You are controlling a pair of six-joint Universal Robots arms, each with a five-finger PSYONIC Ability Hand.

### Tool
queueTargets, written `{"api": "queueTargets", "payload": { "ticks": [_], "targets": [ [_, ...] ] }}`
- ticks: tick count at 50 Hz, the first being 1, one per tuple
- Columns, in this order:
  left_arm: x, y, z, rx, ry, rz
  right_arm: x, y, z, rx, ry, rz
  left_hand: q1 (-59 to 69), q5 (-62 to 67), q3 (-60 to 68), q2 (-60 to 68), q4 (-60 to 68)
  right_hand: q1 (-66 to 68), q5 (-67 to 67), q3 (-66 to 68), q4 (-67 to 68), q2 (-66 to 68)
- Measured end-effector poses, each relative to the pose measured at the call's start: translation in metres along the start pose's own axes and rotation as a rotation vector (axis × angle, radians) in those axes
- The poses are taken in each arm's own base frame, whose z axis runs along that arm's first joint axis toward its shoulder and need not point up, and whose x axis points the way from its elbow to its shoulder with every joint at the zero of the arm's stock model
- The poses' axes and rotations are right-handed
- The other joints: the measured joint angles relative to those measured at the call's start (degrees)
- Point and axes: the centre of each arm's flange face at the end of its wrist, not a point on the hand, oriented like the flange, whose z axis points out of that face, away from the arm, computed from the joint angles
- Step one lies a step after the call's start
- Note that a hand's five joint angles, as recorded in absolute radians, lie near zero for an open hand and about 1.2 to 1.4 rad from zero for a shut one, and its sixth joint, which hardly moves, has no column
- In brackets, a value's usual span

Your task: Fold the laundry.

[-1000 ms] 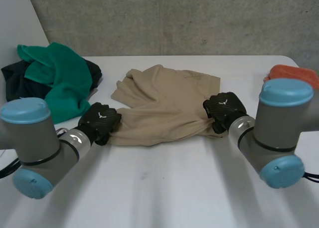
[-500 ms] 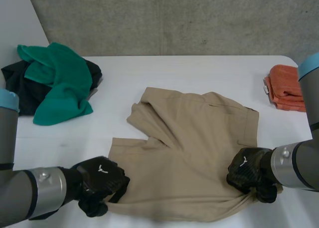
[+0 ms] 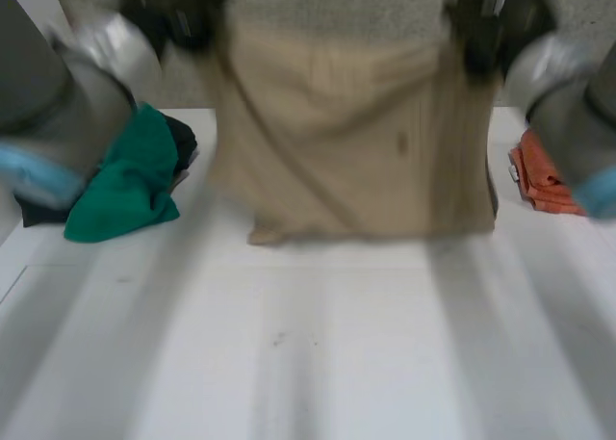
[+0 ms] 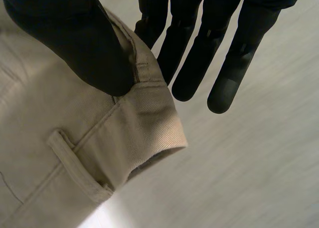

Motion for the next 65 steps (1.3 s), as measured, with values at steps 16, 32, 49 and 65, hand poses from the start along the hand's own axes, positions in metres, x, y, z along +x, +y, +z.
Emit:
{"api": "queueTargets", "payload": {
  "ticks": [16,32,49,65],
  "targets": [
    [-0.035,-0.022,-0.007,0.053,-0.093,-0.136,0.018,-0.049,0.022,0.308,0.116,0.054,0.0,0.54,0.13,0.07,0.0,0.0,0.14,0.15,0.02,0.0],
    [0.095,0.125,-0.122,-0.422,0.229,-0.283,-0.086,0.153,-0.041,-0.242,-0.266,0.13,0.0,0.54,0.14,0.08,0.01,0.0,0.17,0.16,0.16,0.0],
    [0.1,0.104,-0.193,-0.702,0.339,-0.323,-0.079,0.139,-0.119,-0.589,-0.464,0.091,-0.01,0.54,0.14,0.08,0.01,0.0,0.18,0.16,0.16,0.0],
    [0.114,0.057,-0.243,-0.864,0.687,-0.298,-0.063,0.121,-0.169,-0.867,-0.744,-0.083,-29.22,-25.32,-26.26,-27.01,-26.97,0.0,0.18,0.16,0.16,0.0]
  ]
}}
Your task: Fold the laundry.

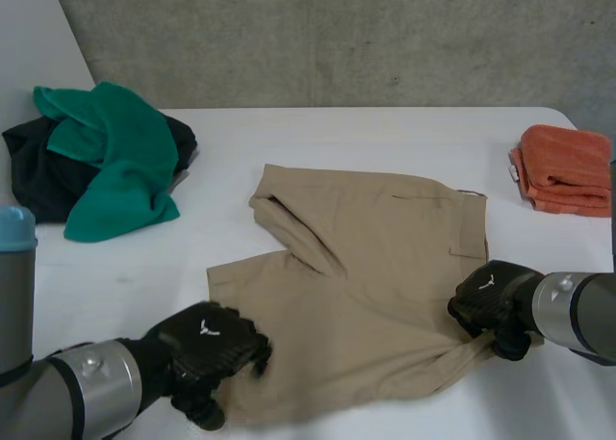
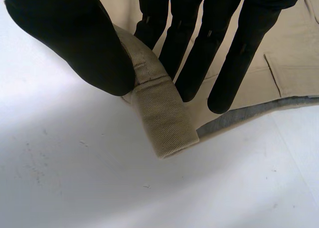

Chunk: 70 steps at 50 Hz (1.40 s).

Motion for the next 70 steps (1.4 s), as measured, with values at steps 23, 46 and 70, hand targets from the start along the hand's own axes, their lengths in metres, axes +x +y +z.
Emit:
{"api": "queueTargets", "payload": {
  "ticks": [23,46,70],
  "targets": [
    [-0.148,-0.065,0.143,0.368,-0.294,0.115,-0.002,0.0,0.025,0.098,0.088,0.047,-2.55,-7.05,-7.4,-7.14,-7.0,0.0,0.0,0.0,0.0,0.0],
    [-0.152,-0.053,0.218,0.415,-0.25,0.125,0.002,0.004,0.032,0.107,0.12,0.05,21.08,14.09,15.37,15.83,15.37,0.0,0.0,0.0,0.0,0.0],
    [-0.149,-0.043,0.147,0.046,-0.376,0.365,-0.006,0.001,0.024,0.102,0.096,0.046,27.74,23.92,24.84,25.08,25.31,0.0,0.0,0.0,0.0,0.0]
  ]
}}
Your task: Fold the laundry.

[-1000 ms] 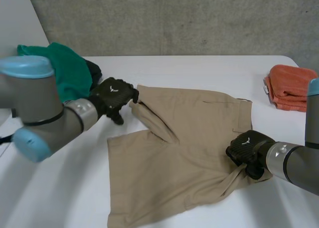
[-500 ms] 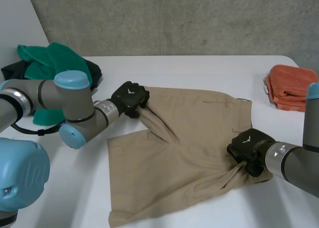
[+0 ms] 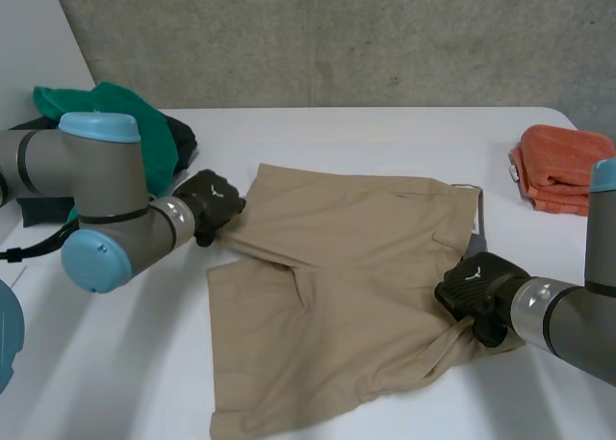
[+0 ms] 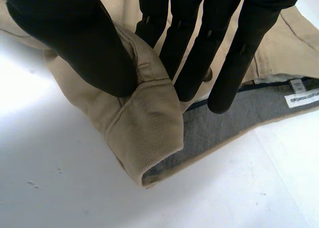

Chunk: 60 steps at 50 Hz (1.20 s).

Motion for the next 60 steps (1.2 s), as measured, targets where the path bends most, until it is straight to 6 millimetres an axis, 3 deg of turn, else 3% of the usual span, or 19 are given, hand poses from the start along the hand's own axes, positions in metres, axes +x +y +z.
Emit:
{"api": "queueTargets", "payload": {
  "ticks": [2,4,5,6,12,20,25,29,34,45,49,50,51,53,60],
  "targets": [
    [0.002,0.0,-0.001,-0.013,0.015,0.001,0.0,-0.001,-0.001,0.001,0.0,0.001,-10.26,-9.04,-10.03,-11.05,-10.19,0.0,0.0,0.0,0.0,0.0],
    [0.002,0.0,-0.001,-0.013,0.015,0.001,0.0,-0.001,-0.001,0.001,0.0,0.001,-10.26,-9.04,-10.03,-11.05,-10.19,0.0,0.0,0.0,0.0,0.0],
    [0.003,-0.003,-0.003,-0.015,0.018,-0.002,-0.001,-0.002,-0.003,0.005,0.003,0.003,-33.21,-29.87,-30.87,-31.77,-31.33,0.0,0.0,0.0,0.0,0.0],
    [0.002,-0.005,-0.004,-0.013,0.013,-0.004,0.0,-0.002,-0.004,0.007,0.005,0.004,-40.77,-38.96,-39.64,-40.22,-40.34,0.0,0.0,0.0,0.0,0.0],
    [-0.014,-0.021,-0.019,0.008,-0.05,-0.033,0.0,-0.008,-0.009,0.033,0.017,0.017,-45.61,-47.32,-47.77,-47.92,-48.35,0.0,0.0,0.0,0.0,0.0],
    [-0.023,-0.04,-0.072,0.059,-0.07,-0.203,-0.006,-0.027,-0.018,0.12,0.019,0.019,-45.61,-47.31,-47.77,-48.02,-48.33,0.0,0.0,0.0,0.0,0.0],
    [0.0,-0.039,-0.112,0.07,0.017,-0.382,-0.007,-0.045,-0.021,0.191,0.027,0.045,-45.1,-45.44,-46.78,-46.67,-47.04,0.0,0.0,0.0,0.0,0.0],
    [0.039,-0.027,-0.139,0.034,0.135,-0.512,0.0,-0.059,-0.021,0.244,0.044,0.136,-45.1,-45.02,-46.58,-46.47,-46.56,0.0,0.0,0.0,0.0,0.0],
    [0.08,-0.011,-0.157,-0.02,0.232,-0.555,0.015,-0.066,-0.016,0.27,0.074,0.273,-44.8,-44.4,-46.15,-45.89,-46.1,0.0,0.0,0.0,0.0,0.0],
    [0.118,-0.005,-0.164,-0.068,0.302,-0.504,0.048,-0.056,-0.004,0.27,0.217,0.464,-38.91,-39.25,-40.63,-40.76,-40.71,0.0,0.0,0.0,0.0,0.0],
    [0.121,-0.006,-0.16,-0.07,0.293,-0.487,0.053,-0.052,-0.004,0.259,0.239,0.477,-24.94,-27.29,-28.49,-28.46,-28.58,0.0,0.0,0.0,0.0,0.0],
    [0.121,-0.007,-0.157,-0.066,0.282,-0.481,0.054,-0.05,-0.004,0.256,0.243,0.48,-13.77,-16.95,-17.16,-17.01,-18.11,0.0,0.0,0.0,0.0,0.0],
    [0.121,-0.007,-0.156,-0.063,0.275,-0.477,0.055,-0.049,-0.004,0.253,0.246,0.482,-13.77,-16.95,-17.16,-17.01,-18.11,0.0,0.0,0.0,0.0,0.0],
    [0.121,-0.009,-0.153,-0.054,0.256,-0.468,0.058,-0.046,-0.005,0.248,0.254,0.486,-0.35,-3.3,-4.11,-3.76,-4.29,0.0,0.0,0.0,0.0,0.0],
    [0.124,-0.013,-0.152,-0.024,0.236,-0.452,0.062,-0.035,-0.011,0.206,0.239,0.446,1.14,1.26,1.22,1.65,1.39,0.0,0.0,0.0,0.0,0.0]
  ]
}}
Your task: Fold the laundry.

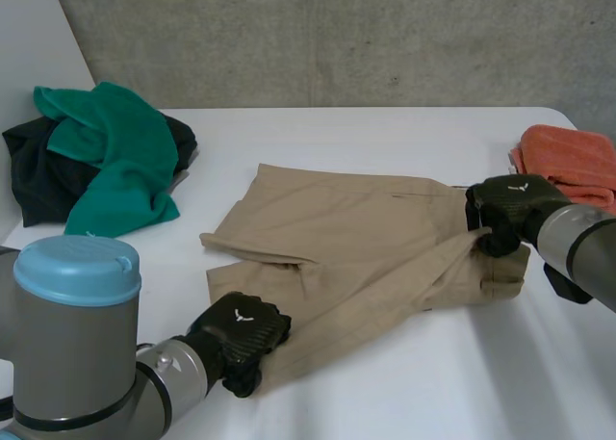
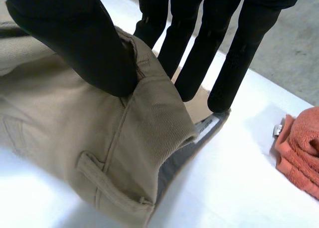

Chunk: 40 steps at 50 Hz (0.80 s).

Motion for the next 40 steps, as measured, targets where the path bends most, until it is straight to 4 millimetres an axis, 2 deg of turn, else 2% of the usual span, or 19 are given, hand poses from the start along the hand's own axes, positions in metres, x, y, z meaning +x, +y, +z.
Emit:
{"api": "queueTargets", "payload": {
  "ticks": [3,8,13,16,19,24,30,32,35,40],
  "targets": [
    [0.002,-0.001,-0.004,0.009,0.015,0.005,-0.001,0.006,-0.007,-0.042,-0.039,-0.066,0.0,0.0,0.0,0.0,0.0,0.0,0.0,0.0,0.0,0.0],
    [0.006,-0.006,-0.024,0.021,0.069,0.04,-0.01,0.033,-0.036,-0.209,-0.211,-0.331,0.0,0.0,0.0,0.0,0.0,0.0,0.0,0.0,0.0,0.0],
    [0.01,-0.003,-0.043,-0.044,0.143,0.106,-0.016,0.055,-0.06,-0.337,-0.39,-0.558,0.0,0.0,0.0,0.0,0.0,0.0,0.0,0.0,0.0,0.28],
    [0.01,0.0,-0.048,-0.093,0.18,0.15,-0.018,0.061,-0.061,-0.355,-0.436,-0.618,0.0,0.0,0.0,0.0,0.0,0.0,0.0,0.0,0.0,0.65],
    [0.005,-0.003,-0.045,-0.116,0.191,0.193,-0.017,0.061,-0.051,-0.336,-0.416,-0.615,0.0,0.0,0.07,0.01,0.01,0.0,0.0,0.0,0.0,0.65],
    [-0.022,-0.029,-0.015,-0.043,0.093,0.249,-0.011,0.043,-0.018,-0.225,-0.275,-0.501,0.0,0.0,0.1,0.1,0.09,0.0,0.0,0.0,0.0,0.65],
    [-0.068,-0.078,0.038,0.175,-0.104,0.244,0.002,0.017,0.028,-0.04,-0.1,-0.373,0.0,0.0,0.16,0.1,0.21,0.0,0.08,0.0,0.0,0.65],
    [-0.076,-0.089,0.049,0.228,-0.138,0.239,0.005,0.012,0.038,0.0,-0.061,-0.36,0.0,0.0,0.16,0.1,0.21,0.0,0.11,0.0,0.0,0.65],
    [-0.094,-0.112,0.078,0.345,-0.208,0.237,0.014,0.006,0.063,0.078,0.03,-0.354,0.0,0.0,0.17,0.11,0.22,0.0,0.11,0.0,0.0,0.65],
    [-0.112,-0.13,0.124,0.44,-0.289,0.272,0.022,0.003,0.097,0.187,0.134,-0.383,0.0,0.0,0.17,0.11,0.22,0.0,0.11,0.0,0.0,0.65]
  ]
}}
